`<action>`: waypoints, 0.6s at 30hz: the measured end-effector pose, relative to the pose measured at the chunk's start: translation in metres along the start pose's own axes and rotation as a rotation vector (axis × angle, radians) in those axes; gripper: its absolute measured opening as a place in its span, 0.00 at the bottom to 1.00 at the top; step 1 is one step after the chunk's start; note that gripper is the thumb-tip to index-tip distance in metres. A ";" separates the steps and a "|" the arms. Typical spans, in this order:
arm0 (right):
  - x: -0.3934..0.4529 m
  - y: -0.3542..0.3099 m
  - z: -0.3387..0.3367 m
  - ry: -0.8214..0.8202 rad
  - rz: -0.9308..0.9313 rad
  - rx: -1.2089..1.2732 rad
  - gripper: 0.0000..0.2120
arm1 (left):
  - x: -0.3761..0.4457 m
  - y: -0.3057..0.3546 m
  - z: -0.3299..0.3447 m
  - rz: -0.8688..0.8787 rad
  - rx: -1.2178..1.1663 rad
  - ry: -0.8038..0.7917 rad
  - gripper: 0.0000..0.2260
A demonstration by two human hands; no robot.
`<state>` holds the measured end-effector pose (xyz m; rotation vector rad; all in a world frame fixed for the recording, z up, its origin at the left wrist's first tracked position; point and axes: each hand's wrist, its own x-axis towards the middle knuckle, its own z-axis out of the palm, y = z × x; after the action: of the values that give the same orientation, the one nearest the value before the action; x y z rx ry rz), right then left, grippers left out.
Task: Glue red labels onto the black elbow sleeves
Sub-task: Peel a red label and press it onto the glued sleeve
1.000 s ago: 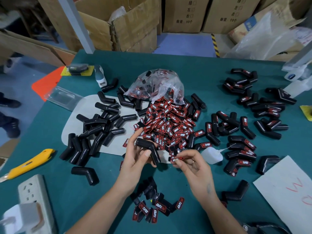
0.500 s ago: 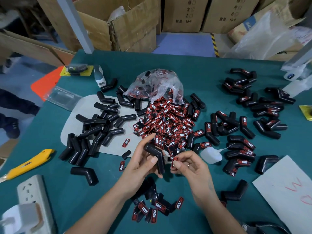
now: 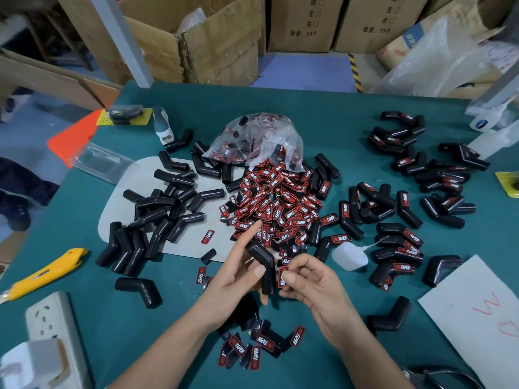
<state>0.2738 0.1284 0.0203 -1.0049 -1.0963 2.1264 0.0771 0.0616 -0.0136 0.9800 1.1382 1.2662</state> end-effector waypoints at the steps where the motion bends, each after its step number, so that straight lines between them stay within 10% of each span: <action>1: 0.000 -0.001 0.000 -0.009 0.011 0.008 0.08 | 0.000 0.001 0.000 -0.005 0.007 -0.010 0.32; 18: -0.003 -0.005 0.004 -0.050 0.079 0.068 0.07 | -0.002 0.014 0.008 0.031 -0.055 -0.116 0.30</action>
<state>0.2730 0.1271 0.0268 -0.9831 -1.0163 2.2478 0.0819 0.0615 0.0018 1.0206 0.9971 1.2425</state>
